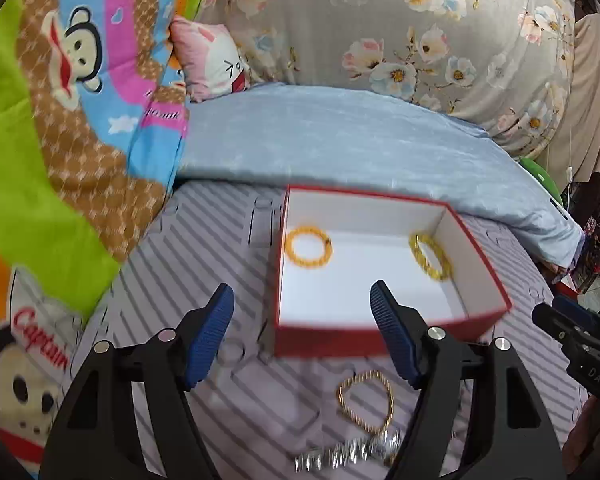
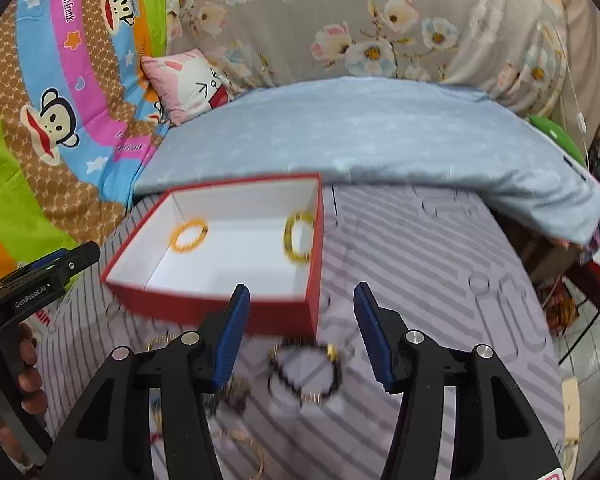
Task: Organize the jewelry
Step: 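Move the right tool to the gold bangle while the left tool approaches the gold chain bracelet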
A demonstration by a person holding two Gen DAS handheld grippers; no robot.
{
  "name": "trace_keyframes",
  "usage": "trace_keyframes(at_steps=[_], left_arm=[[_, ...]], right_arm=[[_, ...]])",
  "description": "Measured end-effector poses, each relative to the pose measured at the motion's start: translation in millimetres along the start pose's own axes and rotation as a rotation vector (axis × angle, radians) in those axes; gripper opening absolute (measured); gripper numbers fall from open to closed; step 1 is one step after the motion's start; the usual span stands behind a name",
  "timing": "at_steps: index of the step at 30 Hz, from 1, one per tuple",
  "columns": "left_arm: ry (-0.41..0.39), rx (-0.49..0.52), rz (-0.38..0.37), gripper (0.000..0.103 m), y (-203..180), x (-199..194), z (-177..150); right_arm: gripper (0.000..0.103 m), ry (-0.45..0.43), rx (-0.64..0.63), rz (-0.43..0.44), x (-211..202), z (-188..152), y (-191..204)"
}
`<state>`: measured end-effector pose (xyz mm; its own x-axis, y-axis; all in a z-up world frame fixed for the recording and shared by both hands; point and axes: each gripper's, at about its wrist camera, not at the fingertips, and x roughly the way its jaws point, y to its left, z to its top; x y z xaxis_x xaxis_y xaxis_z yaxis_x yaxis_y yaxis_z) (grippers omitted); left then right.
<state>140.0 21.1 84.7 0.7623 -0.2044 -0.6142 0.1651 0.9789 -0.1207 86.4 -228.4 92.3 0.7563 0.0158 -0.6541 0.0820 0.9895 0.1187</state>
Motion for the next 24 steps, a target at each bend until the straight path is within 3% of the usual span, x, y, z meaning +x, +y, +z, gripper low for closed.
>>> trace_keyframes(at_steps=[11, 20, 24], left_arm=[[0.110, -0.052, -0.002, 0.067, 5, -13, -79], [0.094, 0.005, 0.045, 0.067, -11, -18, -105], [0.085, 0.003, 0.020, 0.067, -14, -20, -107]], right_arm=[[0.053, 0.112, 0.048, 0.001, -12, -83, 0], [0.053, 0.133, 0.014, 0.023, -13, -105, 16], [0.051, 0.138, -0.015, 0.016, -9, -109, 24]])
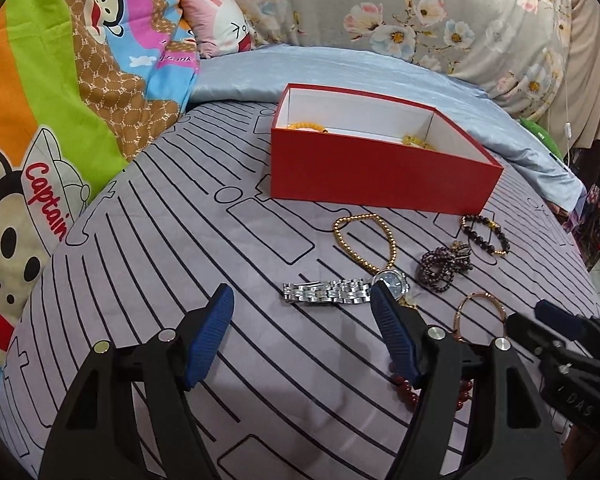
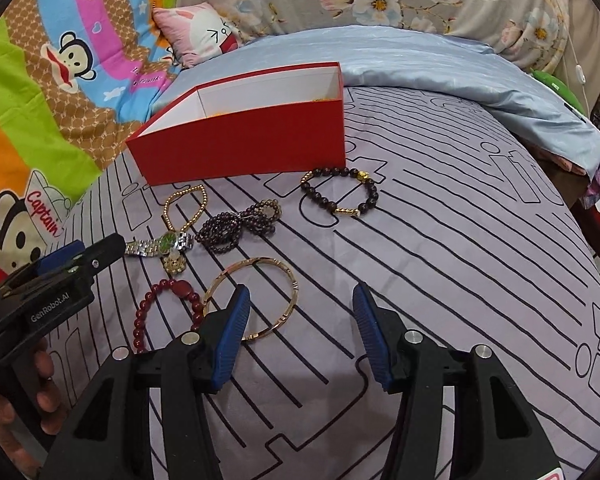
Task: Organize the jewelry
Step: 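Move the right tool to the gold bangle while the left tool approaches the gold chain bracelet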
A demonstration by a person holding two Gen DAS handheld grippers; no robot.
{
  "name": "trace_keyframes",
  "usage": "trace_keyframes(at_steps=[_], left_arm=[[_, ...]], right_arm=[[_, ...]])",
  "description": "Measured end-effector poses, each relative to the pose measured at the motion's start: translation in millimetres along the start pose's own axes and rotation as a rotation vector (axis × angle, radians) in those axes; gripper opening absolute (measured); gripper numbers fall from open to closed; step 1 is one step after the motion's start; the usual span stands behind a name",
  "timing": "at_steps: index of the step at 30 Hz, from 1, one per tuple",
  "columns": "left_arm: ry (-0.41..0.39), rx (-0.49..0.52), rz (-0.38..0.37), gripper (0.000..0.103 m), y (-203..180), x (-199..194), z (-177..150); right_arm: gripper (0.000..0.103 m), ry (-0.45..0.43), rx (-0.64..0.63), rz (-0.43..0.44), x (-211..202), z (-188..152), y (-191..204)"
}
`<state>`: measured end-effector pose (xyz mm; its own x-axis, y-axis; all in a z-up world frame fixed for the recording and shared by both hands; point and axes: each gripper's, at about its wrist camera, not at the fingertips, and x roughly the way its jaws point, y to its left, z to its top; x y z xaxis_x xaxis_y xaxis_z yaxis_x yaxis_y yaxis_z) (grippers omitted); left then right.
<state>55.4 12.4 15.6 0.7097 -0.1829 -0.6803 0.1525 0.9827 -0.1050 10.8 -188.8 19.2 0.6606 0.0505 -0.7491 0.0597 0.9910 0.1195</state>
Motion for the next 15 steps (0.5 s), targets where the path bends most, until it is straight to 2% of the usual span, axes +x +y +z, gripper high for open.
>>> trace_keyframes(at_steps=[8, 15], left_arm=[[0.021, -0.060, -0.036, 0.067, 10, 4, -2], [0.022, -0.035, -0.032, 0.067, 3, 3, -2]], right_arm=[[0.051, 0.008, -0.006, 0.020, 3, -5, 11], [0.053, 0.041, -0.031, 0.009, 12, -3, 22]])
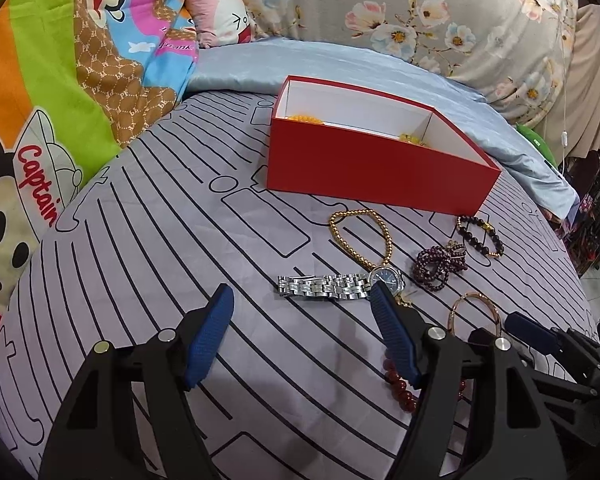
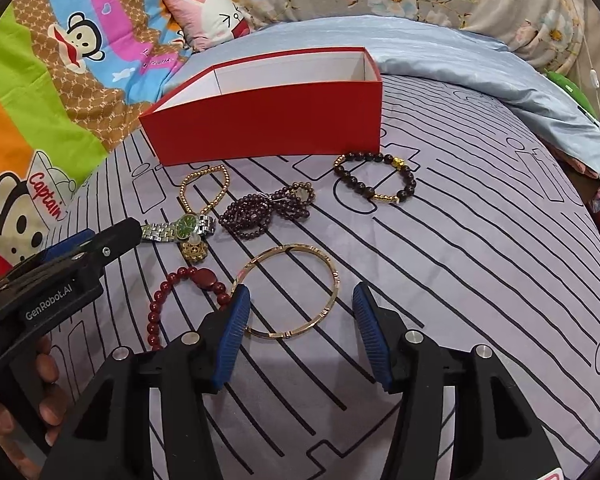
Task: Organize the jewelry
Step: 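Move the right tool to the gold bangle while the left tool approaches the gold chain bracelet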
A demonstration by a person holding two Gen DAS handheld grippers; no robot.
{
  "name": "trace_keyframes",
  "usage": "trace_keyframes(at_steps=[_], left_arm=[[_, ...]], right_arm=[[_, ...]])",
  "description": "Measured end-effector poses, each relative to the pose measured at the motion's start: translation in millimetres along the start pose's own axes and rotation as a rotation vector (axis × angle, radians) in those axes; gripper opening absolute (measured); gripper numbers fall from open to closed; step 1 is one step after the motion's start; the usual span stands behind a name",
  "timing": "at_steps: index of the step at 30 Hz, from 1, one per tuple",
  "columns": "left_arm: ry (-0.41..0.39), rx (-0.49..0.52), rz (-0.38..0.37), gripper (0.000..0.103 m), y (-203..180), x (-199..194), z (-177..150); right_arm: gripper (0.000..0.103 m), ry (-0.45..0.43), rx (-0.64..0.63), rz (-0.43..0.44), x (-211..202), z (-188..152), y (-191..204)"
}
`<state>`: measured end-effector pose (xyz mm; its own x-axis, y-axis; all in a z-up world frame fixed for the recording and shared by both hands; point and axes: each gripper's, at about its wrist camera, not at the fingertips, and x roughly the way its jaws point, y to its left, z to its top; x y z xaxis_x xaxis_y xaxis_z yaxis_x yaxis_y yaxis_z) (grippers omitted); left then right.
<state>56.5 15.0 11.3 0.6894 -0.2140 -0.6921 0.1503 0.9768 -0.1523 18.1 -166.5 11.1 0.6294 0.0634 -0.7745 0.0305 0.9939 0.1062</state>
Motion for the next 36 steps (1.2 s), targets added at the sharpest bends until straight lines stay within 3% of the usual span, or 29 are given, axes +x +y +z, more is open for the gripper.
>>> trace_keyframes(at_steps=[14, 23, 36], left_arm=[[0.027, -0.036, -0.030, 0.067, 7, 6, -1], [0.063, -0.061, -0.045, 0.067, 12, 12, -2], [0.078, -0.034, -0.031, 0.070, 9, 15, -2]], right_arm=[[0.071, 0.027, -0.078, -0.037, 12, 3, 22], [0.059, 0.019, -0.060, -0.062, 11, 2, 21], [0.058, 0.011, -0.024, -0.057, -2, -8, 3]])
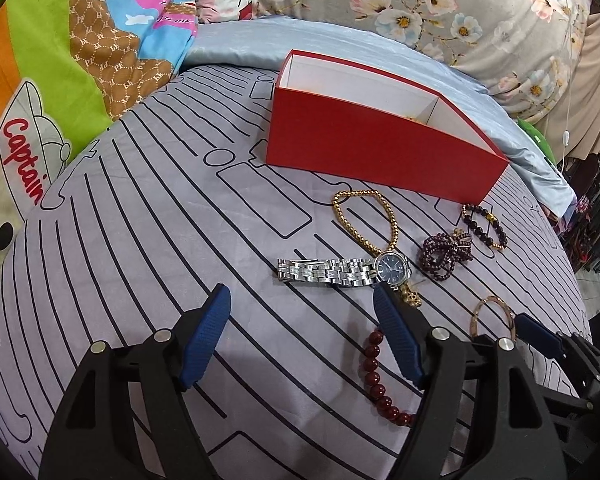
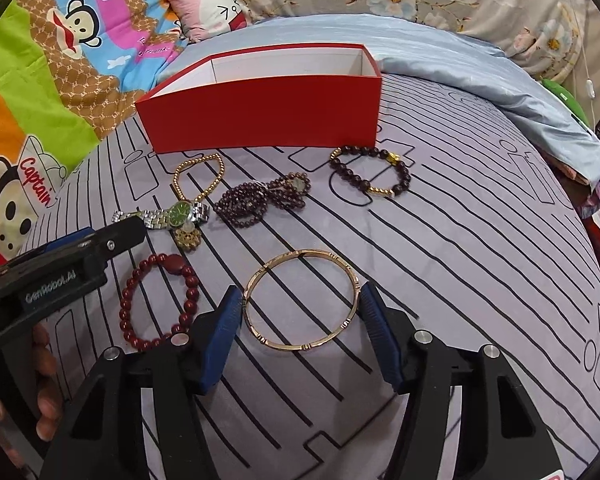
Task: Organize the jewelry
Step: 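Move the right tool to the gold bangle while the left tool approaches the gold chain bracelet, then grasp the gold bangle with the right tool while the left tool grasps the gold chain bracelet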
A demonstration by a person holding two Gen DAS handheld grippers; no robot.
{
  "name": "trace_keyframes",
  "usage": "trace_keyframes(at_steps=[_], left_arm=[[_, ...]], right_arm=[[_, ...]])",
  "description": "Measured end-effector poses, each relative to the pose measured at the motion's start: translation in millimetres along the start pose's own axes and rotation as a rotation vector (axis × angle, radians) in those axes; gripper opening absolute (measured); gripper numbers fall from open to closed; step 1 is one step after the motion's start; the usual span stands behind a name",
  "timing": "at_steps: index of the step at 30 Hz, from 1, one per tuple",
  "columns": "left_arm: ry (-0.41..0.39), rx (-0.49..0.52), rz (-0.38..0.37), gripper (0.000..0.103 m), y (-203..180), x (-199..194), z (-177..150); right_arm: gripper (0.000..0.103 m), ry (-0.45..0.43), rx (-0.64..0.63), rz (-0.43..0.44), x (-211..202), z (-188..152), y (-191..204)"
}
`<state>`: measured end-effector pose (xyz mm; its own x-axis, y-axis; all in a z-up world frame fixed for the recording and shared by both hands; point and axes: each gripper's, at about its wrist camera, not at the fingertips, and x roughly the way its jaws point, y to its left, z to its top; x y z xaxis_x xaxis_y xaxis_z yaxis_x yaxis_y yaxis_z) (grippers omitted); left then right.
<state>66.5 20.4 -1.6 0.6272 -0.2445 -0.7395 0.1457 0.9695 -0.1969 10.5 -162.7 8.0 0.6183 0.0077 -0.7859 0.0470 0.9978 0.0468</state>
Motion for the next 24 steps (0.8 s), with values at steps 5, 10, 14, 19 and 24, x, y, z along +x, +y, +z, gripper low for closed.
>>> trace_keyframes(at_steps=[5, 10, 14, 19, 24], left_arm=[[0.001, 0.008, -0.002, 0.070, 0, -1, 0], [0.026, 0.011, 0.017, 0.070, -5, 2, 5], [0.018, 0.006, 0.015, 0.066, -9, 4, 17], [0.040, 0.006, 0.028, 0.050, -12, 23, 41], [0.067, 0.008, 0.010, 0.043, -17, 41, 52]], right_arm=[[0.058, -0.001, 0.024, 0.008, -8, -7, -8], [0.059, -0.003, 0.032, 0.018, -10, -9, -10], [0.059, 0.000, 0.037, 0.029, -10, -9, -11], [0.059, 0.012, 0.058, 0.051, -11, -7, -15], [0.058, 0.010, 0.059, 0.061, -12, -2, -17]])
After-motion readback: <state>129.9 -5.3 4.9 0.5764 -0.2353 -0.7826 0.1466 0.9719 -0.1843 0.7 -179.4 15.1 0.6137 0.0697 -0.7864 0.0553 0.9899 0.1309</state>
